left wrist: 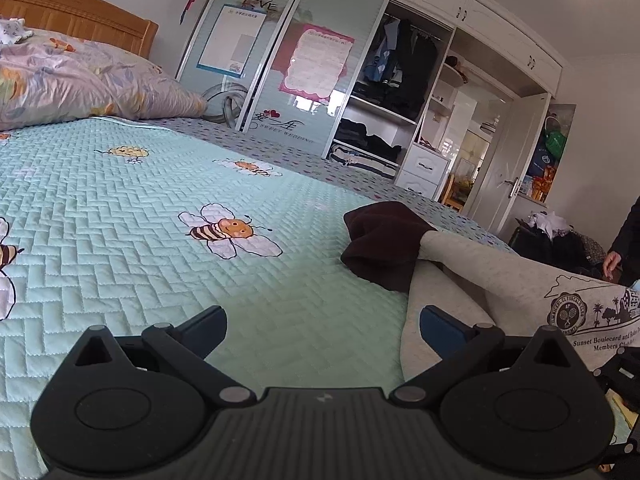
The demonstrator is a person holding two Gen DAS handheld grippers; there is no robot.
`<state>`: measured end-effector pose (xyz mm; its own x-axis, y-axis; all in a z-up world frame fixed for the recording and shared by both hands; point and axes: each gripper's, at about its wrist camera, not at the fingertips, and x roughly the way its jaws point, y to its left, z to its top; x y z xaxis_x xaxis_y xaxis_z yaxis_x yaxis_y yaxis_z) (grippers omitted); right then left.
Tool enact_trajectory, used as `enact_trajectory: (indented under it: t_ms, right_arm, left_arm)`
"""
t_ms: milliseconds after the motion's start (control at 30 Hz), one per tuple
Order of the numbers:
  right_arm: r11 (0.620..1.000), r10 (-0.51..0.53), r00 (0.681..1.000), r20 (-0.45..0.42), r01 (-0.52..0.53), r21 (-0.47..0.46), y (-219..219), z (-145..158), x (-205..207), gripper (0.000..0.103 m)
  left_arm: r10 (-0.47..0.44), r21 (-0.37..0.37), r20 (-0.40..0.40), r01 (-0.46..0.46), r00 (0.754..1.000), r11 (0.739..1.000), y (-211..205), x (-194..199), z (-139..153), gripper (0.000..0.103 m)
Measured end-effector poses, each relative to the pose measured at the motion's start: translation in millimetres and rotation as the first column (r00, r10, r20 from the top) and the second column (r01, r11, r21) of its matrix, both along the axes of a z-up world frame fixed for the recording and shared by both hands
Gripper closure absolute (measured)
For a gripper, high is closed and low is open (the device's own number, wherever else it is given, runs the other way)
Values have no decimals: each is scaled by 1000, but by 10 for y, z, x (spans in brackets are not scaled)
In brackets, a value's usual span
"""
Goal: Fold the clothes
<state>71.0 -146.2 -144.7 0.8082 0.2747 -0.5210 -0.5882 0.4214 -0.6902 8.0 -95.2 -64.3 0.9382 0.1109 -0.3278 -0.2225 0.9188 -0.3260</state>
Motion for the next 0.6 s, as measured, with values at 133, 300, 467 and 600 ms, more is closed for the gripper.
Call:
enact_trajectory:
  t_ms: [133, 300, 467, 600]
  right_arm:
    - [996, 37, 999, 2, -37, -80, 10, -17, 9, 58]
    - [998, -10, 1000, 3, 10, -64, 26, -45, 241, 68]
    - [999, -23, 1000, 22, 23, 27, 125, 75, 210, 100]
    - [945, -48, 995, -85, 73, 319, 164, 649, 243, 100]
  left_arm:
    - [-48, 87, 13, 47, 999, 995, -165, -13, 34, 1]
    - [-76, 198, 17, 72, 997, 978, -340, -46, 49, 1]
    - [-66, 238, 43, 54, 997, 970, -369, -110, 97, 1]
    - [-6, 263, 68, -12, 998, 965, -295, -219, 175, 1]
